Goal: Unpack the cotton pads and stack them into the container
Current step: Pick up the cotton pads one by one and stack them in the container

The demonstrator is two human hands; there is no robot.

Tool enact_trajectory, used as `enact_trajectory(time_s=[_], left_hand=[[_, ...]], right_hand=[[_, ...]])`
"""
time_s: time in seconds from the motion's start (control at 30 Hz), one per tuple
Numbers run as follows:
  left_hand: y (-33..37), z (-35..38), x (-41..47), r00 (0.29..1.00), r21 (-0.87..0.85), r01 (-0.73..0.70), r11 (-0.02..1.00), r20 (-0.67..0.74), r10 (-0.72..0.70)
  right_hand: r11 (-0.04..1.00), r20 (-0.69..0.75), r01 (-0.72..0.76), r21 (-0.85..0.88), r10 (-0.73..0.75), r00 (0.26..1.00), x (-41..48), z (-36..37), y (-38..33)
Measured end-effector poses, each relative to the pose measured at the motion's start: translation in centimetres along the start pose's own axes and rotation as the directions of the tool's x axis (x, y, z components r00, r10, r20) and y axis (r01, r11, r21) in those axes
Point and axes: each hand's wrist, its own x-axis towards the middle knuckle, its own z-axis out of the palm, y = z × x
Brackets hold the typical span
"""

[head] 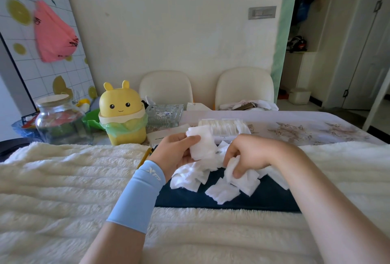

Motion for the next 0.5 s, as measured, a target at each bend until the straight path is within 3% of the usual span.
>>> enact_trajectory(time_s=[0.17, 0.33, 0.5], left_hand=[[-0.3, -0.1, 0.3, 0.999, 0.049, -0.017, 0.999, -0.044, 0.019], [-0.4, 0.0, 0.5, 0.993, 0.145, -0.059, 0.988, -0.093, 0.073], [-0.3, 0.0, 0.4, 0.990, 0.186, -0.086, 0.979, -0.092, 0.104]], right_hand=[[0.966, -0.085, 0.091, 0.244, -0.072, 0.994, -0.5, -0.9, 0.6], [0.817, -0.257, 0.234, 0.528, -0.109, 0.960, 0.2, -0.9, 1.0], [0.672, -0.263, 0.309, 0.673, -0.172, 0.949, 0.3, -0.4, -0.1]])
